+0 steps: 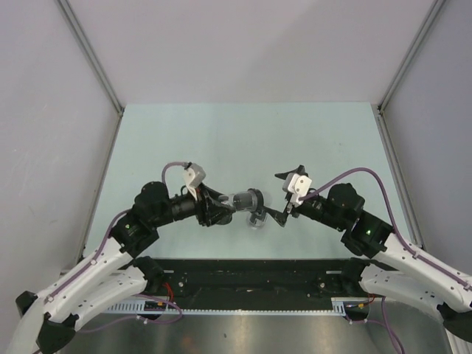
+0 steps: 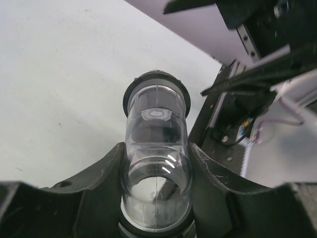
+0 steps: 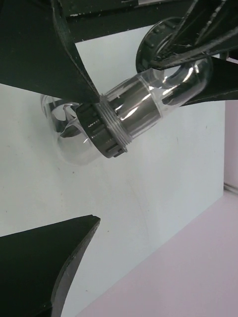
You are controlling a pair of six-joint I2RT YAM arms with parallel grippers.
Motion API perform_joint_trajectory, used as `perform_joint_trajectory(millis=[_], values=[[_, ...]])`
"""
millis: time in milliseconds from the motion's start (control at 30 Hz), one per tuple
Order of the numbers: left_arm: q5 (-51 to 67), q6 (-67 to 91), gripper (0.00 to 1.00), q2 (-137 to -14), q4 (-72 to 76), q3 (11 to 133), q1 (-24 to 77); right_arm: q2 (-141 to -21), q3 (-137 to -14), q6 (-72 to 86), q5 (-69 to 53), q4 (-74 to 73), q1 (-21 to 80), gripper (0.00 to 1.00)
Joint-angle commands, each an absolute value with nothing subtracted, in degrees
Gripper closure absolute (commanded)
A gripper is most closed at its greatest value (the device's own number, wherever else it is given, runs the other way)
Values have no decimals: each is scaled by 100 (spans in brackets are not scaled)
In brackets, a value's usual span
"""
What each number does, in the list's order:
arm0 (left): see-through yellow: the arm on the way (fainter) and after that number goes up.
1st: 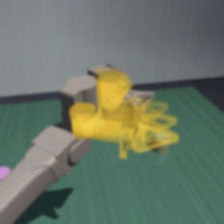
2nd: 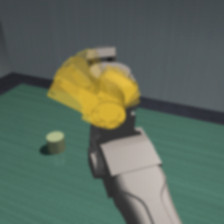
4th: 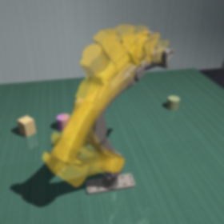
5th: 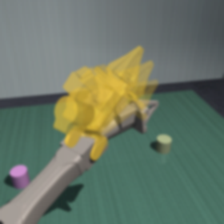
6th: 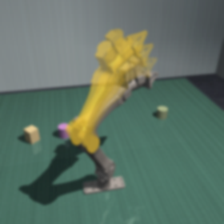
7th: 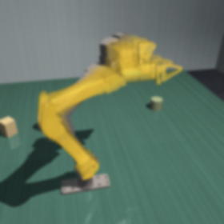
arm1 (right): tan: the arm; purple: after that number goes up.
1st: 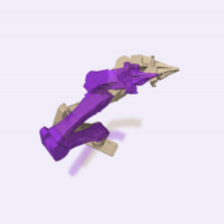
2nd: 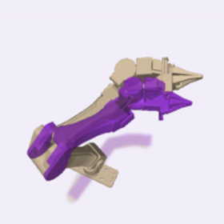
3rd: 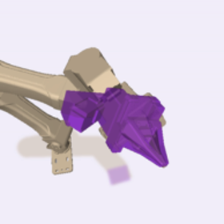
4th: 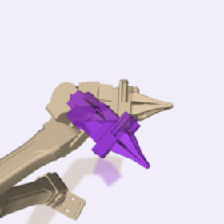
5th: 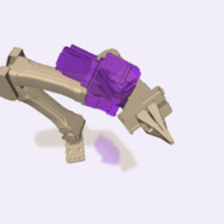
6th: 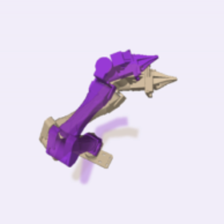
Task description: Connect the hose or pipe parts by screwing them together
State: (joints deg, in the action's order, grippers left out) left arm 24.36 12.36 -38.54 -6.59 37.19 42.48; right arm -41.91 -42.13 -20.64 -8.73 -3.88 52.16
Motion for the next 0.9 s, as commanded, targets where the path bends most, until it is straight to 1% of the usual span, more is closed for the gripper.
perform_joint_trajectory(millis=[0,67,167,267,567,667,700,767,800,867], values=[[2616,3803,100,-3998,-264,4262,3710,-4175,-4403,-2852,-677,27,5474,0],[2969,4696,100,-4051,-281,4280,3316,-4201,-4403,-3303,-415,-228,5694,0],[3374,5638,100,-4105,-281,4184,2972,-4298,-4403,-3857,-45,-342,6020,0],[3620,6203,100,-4113,-281,4131,2892,-4412,-4403,-4262,-9,-308,6240,1],[4025,6679,100,-4017,-281,4245,2883,-5027,-4395,-5009,641,333,6627,6],[4087,6776,100,-3947,-273,4201,2883,-5115,-4394,-5089,729,483,6688,12],[4130,6785,100,-3938,-281,4166,2883,-5150,-4395,-5124,729,509,6723,18],[4183,6759,100,-3946,-273,4140,2883,-5168,-4395,-5133,677,519,6750,25],[4271,6733,100,-3955,-281,4114,2892,-5168,-4395,-5107,633,519,6759,33],[4306,6566,100,-4008,-281,4104,2883,-5168,-4395,-5045,458,492,6768,41]])
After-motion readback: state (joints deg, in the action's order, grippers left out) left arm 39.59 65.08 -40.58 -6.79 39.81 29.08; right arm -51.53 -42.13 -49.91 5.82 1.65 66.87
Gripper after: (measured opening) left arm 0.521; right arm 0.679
